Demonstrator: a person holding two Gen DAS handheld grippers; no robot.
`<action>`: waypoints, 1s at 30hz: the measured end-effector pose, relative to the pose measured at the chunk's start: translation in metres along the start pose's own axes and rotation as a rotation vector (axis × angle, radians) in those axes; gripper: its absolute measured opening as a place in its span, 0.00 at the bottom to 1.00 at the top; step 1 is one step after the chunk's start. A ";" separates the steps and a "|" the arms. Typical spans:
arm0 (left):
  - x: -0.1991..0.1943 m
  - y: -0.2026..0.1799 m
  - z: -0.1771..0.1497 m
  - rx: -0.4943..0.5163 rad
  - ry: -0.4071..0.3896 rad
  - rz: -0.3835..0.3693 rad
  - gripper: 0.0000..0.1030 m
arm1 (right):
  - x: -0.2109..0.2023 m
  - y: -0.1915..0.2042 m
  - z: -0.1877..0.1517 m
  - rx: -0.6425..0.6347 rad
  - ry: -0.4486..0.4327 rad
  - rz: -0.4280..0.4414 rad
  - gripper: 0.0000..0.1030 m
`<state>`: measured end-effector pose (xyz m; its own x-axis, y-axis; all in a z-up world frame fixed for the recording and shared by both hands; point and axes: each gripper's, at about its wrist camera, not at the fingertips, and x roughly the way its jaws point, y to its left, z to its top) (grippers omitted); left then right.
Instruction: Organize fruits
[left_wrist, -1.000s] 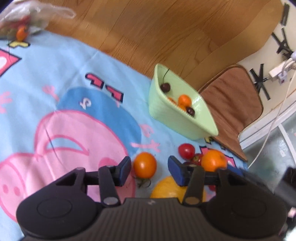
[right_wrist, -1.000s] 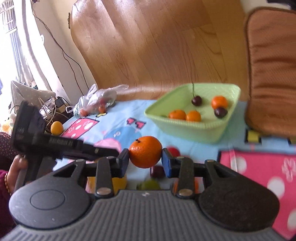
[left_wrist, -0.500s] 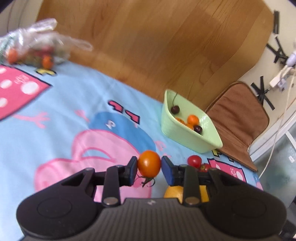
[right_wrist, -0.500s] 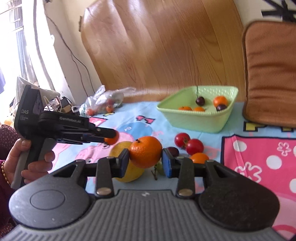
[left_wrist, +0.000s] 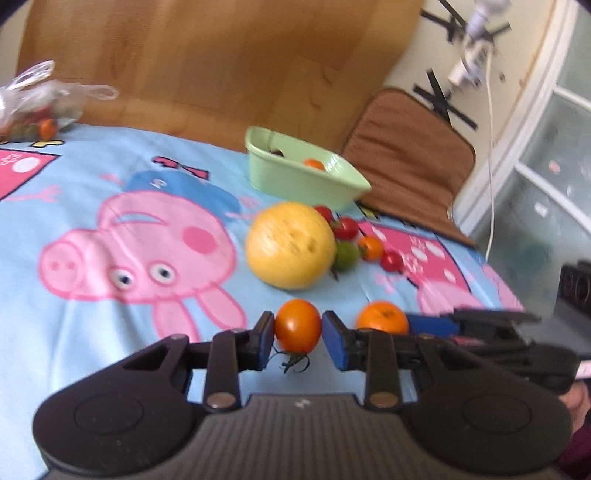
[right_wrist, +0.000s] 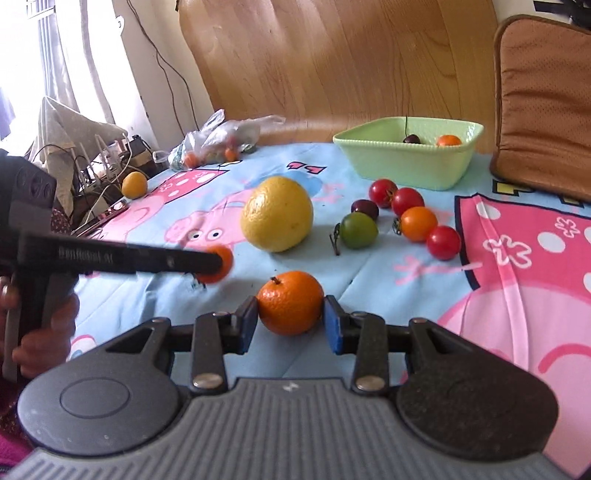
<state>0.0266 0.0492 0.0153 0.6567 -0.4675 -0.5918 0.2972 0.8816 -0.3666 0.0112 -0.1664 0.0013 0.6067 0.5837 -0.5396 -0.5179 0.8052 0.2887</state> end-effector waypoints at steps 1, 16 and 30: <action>0.003 -0.002 -0.003 0.011 0.006 0.003 0.28 | -0.001 0.001 -0.001 -0.003 -0.002 -0.005 0.40; -0.036 0.002 -0.018 0.026 -0.108 0.051 0.53 | -0.007 0.019 -0.012 -0.106 -0.019 -0.089 0.57; -0.011 -0.009 -0.023 0.051 -0.042 0.052 0.54 | -0.002 0.021 -0.015 -0.137 -0.015 -0.113 0.62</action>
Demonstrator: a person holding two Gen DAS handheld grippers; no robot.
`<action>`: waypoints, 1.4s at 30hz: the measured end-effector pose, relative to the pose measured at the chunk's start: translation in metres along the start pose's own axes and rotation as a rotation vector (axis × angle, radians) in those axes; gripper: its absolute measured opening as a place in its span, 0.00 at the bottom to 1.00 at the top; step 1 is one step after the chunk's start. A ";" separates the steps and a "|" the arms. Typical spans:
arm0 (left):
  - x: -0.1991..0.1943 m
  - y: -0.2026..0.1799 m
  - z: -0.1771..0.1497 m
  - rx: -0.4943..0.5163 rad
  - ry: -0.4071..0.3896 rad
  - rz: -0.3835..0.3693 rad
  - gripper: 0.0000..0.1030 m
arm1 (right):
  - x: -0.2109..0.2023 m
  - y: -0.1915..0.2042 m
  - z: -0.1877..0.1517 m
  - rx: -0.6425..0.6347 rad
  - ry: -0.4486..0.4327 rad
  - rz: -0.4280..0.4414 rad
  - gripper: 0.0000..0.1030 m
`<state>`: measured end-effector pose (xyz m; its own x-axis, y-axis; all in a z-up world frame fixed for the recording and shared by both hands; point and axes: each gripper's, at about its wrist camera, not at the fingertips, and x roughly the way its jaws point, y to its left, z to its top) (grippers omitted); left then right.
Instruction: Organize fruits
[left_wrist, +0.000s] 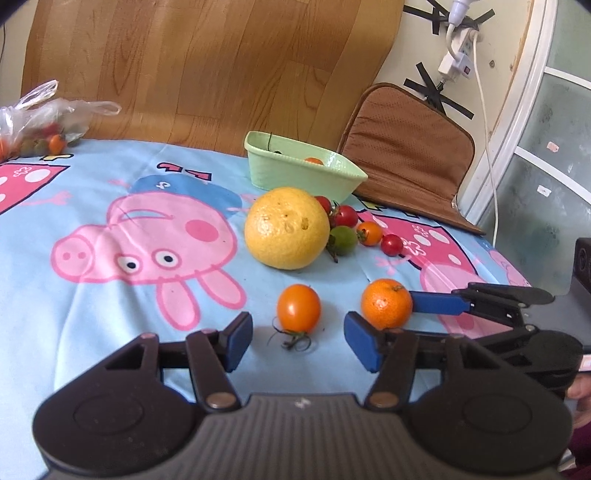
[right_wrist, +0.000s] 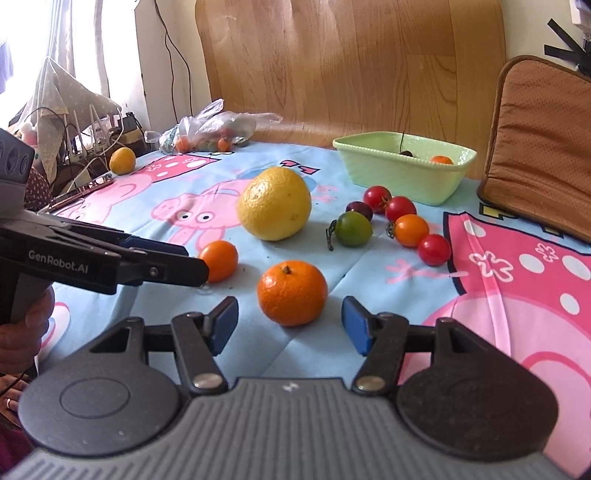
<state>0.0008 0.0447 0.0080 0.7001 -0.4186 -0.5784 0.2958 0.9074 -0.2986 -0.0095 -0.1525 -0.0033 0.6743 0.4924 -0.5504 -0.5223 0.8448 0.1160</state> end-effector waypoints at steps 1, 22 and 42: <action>0.001 0.000 0.000 0.002 0.002 -0.001 0.54 | 0.000 0.001 -0.001 -0.003 0.000 -0.006 0.62; -0.005 0.002 -0.001 0.002 -0.012 0.015 0.54 | -0.006 0.002 -0.004 -0.013 -0.007 -0.029 0.66; 0.007 -0.019 0.030 0.065 -0.046 -0.039 0.28 | 0.004 -0.004 0.012 -0.029 -0.045 0.045 0.42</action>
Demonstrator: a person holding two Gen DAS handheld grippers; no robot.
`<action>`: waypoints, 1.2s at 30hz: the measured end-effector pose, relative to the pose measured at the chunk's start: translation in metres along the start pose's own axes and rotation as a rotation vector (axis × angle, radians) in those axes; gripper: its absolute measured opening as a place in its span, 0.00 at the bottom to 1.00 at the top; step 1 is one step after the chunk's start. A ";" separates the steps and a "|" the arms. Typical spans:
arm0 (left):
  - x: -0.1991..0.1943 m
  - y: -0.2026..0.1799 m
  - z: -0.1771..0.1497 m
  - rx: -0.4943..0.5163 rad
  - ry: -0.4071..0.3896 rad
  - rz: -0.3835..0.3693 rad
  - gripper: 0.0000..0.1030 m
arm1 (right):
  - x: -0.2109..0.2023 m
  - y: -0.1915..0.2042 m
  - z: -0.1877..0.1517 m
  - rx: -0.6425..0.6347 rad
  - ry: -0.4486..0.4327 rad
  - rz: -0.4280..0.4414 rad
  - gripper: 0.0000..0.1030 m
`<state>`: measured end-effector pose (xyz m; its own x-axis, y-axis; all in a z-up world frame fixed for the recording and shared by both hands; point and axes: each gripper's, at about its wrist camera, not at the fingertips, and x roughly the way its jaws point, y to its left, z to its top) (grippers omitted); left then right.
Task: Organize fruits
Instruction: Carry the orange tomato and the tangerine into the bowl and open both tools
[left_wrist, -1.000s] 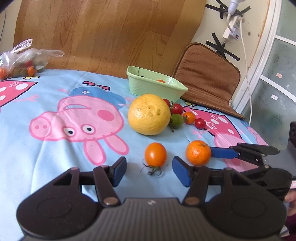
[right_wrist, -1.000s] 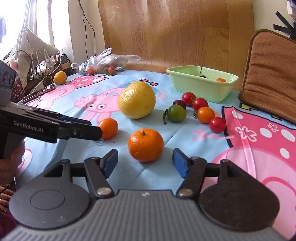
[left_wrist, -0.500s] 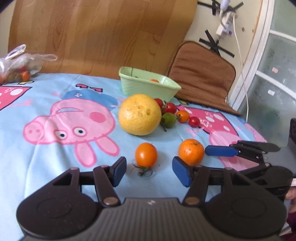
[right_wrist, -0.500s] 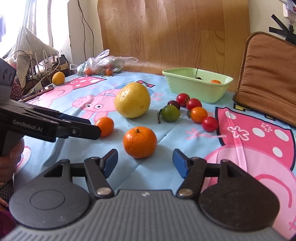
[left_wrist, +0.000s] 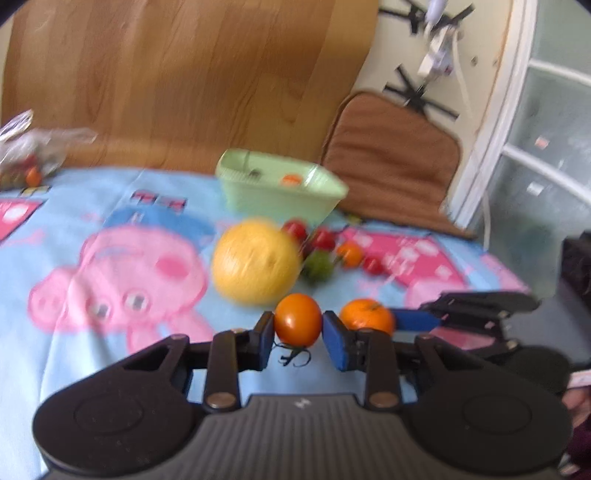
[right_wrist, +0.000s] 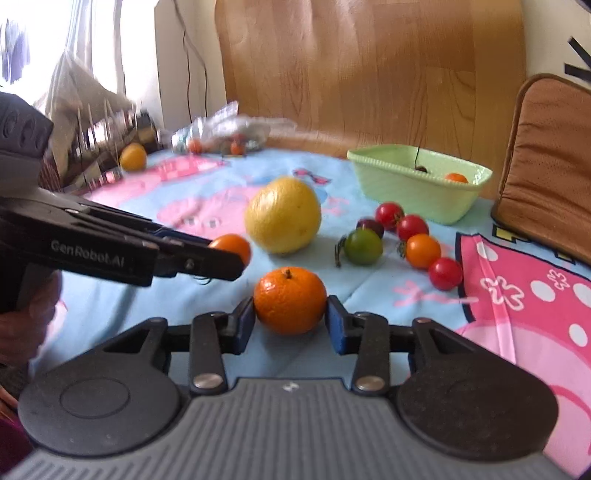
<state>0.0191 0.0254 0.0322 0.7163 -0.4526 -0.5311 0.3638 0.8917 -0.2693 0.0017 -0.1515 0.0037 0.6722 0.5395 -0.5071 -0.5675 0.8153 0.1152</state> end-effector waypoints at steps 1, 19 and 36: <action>0.001 -0.001 0.010 0.002 -0.012 -0.018 0.28 | -0.004 -0.005 0.006 0.013 -0.025 0.006 0.42; 0.179 0.030 0.167 0.035 0.124 0.051 0.29 | 0.083 -0.125 0.079 0.073 -0.132 -0.271 0.43; 0.053 0.024 0.119 -0.039 -0.055 -0.010 0.34 | 0.024 -0.113 0.071 0.190 -0.186 -0.192 0.48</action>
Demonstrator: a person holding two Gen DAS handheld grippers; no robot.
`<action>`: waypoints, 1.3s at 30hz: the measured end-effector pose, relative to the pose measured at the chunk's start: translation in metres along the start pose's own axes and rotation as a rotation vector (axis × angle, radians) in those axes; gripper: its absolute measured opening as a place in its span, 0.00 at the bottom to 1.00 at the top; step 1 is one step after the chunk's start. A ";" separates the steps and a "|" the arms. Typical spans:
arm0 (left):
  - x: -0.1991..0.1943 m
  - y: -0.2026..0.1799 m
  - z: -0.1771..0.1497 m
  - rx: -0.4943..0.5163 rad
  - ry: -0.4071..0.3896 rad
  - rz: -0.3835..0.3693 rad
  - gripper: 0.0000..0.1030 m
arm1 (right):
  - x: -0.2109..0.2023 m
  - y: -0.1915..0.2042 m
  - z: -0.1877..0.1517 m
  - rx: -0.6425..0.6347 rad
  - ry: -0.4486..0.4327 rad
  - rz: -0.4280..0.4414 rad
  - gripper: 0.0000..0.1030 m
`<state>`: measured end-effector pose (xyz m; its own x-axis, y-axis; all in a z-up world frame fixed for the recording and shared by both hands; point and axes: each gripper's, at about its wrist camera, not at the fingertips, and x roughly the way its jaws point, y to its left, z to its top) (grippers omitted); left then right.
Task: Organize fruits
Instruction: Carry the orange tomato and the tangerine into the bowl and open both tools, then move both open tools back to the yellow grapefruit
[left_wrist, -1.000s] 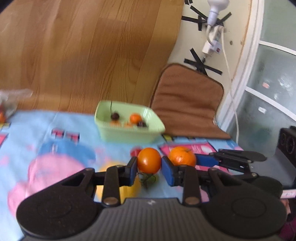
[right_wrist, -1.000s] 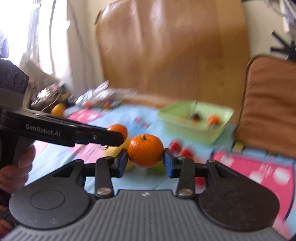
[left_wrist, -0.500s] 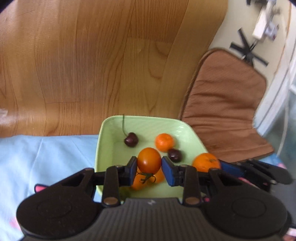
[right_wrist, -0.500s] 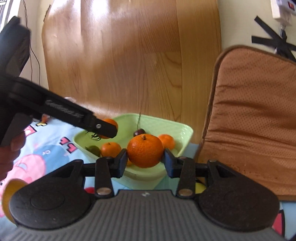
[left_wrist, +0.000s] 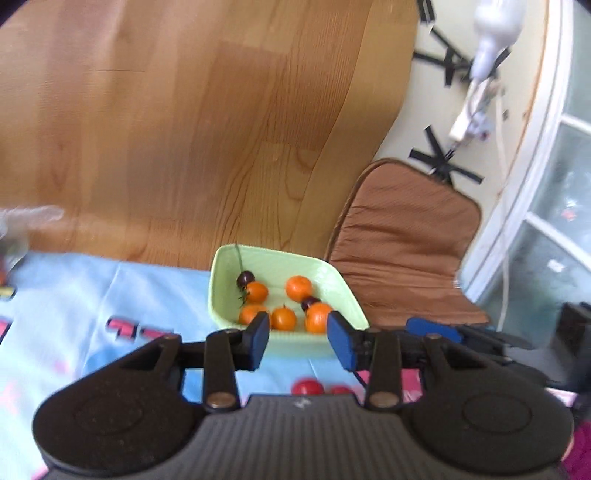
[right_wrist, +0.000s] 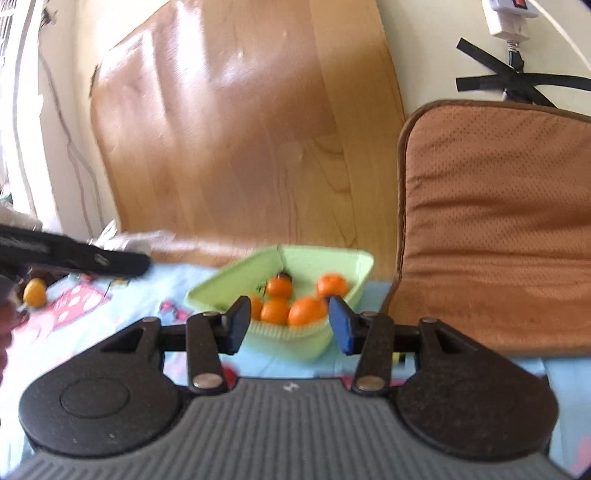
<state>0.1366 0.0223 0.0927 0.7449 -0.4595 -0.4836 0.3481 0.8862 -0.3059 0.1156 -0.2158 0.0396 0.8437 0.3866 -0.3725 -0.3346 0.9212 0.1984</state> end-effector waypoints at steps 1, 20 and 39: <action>-0.011 0.001 -0.010 -0.010 -0.007 -0.005 0.34 | -0.005 0.002 -0.006 -0.007 0.018 0.005 0.48; -0.073 0.050 -0.127 -0.172 -0.006 0.149 0.37 | -0.030 0.093 -0.074 -0.213 0.162 0.186 0.47; -0.078 0.028 -0.135 -0.050 -0.062 0.183 0.38 | -0.032 0.093 -0.081 -0.149 0.172 0.127 0.47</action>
<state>0.0119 0.0753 0.0113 0.8276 -0.2850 -0.4836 0.1759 0.9498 -0.2587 0.0231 -0.1388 -0.0028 0.7118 0.4891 -0.5041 -0.5018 0.8563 0.1224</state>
